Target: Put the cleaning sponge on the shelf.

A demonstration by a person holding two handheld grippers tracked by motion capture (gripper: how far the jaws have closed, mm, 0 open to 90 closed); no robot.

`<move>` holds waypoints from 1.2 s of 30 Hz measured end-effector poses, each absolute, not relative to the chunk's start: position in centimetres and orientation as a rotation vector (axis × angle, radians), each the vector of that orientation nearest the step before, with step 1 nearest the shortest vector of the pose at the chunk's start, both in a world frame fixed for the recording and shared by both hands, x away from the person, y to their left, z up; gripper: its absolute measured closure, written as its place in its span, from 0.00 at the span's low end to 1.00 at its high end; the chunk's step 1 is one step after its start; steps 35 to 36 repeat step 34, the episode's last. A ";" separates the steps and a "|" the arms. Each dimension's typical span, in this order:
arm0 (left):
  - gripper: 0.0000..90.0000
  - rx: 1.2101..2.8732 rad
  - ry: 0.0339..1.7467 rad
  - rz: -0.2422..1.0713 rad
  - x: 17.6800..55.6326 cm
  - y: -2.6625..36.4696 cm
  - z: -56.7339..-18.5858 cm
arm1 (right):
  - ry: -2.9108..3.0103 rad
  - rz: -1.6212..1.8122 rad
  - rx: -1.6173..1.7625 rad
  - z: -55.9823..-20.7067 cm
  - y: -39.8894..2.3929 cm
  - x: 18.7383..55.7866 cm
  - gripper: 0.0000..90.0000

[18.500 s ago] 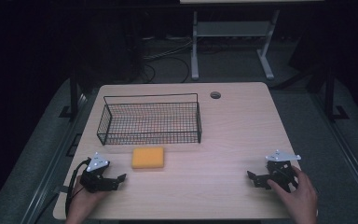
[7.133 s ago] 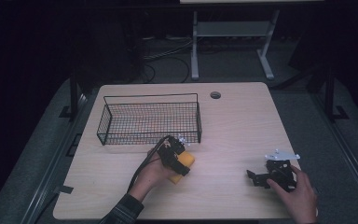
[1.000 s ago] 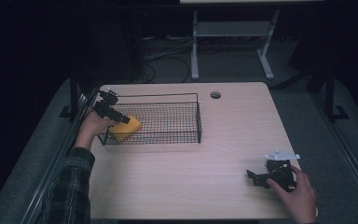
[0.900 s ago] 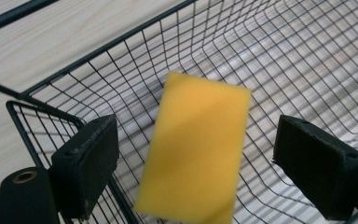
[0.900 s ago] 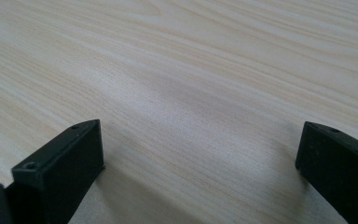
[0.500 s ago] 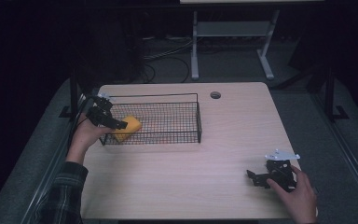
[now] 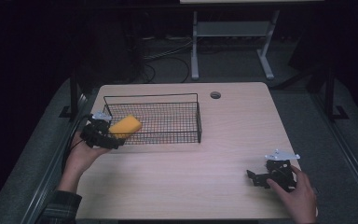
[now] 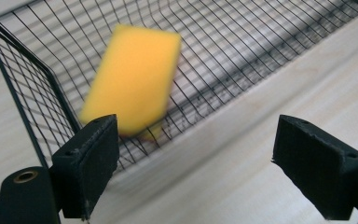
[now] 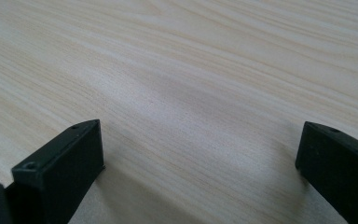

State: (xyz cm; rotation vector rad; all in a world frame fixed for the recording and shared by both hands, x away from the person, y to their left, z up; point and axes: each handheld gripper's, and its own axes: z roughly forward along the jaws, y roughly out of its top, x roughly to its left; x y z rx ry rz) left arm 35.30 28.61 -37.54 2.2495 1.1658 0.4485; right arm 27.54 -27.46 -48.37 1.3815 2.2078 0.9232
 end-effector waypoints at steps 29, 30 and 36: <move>0.15 2.146 1.099 0.539 28.3 29.5 -45.5 | 2.208 0.923 1.381 -48.4 -27.5 27.5 0.00; 0.16 2.149 1.101 0.535 28.2 29.5 -45.6 | 2.208 0.923 1.381 -48.4 -27.5 27.5 0.00; 0.16 2.156 1.103 0.526 28.0 29.6 -46.3 | 2.208 0.923 1.381 -48.4 -27.5 27.5 0.00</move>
